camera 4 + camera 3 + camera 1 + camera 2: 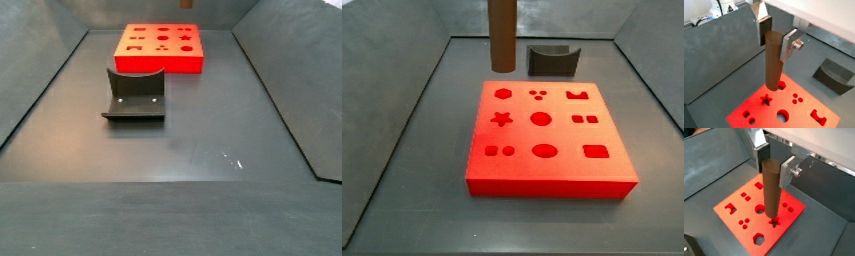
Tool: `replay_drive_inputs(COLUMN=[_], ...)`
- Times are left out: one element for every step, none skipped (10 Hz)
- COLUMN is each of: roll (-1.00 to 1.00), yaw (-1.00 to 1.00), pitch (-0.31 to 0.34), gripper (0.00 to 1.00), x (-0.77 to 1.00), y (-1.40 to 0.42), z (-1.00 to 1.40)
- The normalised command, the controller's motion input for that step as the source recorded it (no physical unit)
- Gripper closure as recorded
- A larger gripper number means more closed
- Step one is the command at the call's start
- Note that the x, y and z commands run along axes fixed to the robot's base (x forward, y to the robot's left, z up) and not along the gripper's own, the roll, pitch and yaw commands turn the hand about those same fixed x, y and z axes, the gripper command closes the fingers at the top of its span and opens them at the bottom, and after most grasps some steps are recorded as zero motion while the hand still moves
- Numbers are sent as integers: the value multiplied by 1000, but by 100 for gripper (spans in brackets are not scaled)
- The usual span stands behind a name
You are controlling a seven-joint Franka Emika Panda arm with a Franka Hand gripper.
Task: Insert the oval object.
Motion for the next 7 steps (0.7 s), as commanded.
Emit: replay_drive_inputs(roll=[-29, -33, 0, 86, 96, 147, 189], yaw=[-26, 0, 0, 0, 0, 0, 0], pitch=[0, -19, 0, 0, 10, 59, 93], gripper=[100, 100, 100, 100, 100, 100, 100], x=[77, 186, 349, 520, 617, 669, 663], y=[0, -180, -369, -551, -606, -663, -651], z=[-26, -174, -183, -163, -146, -60, -6])
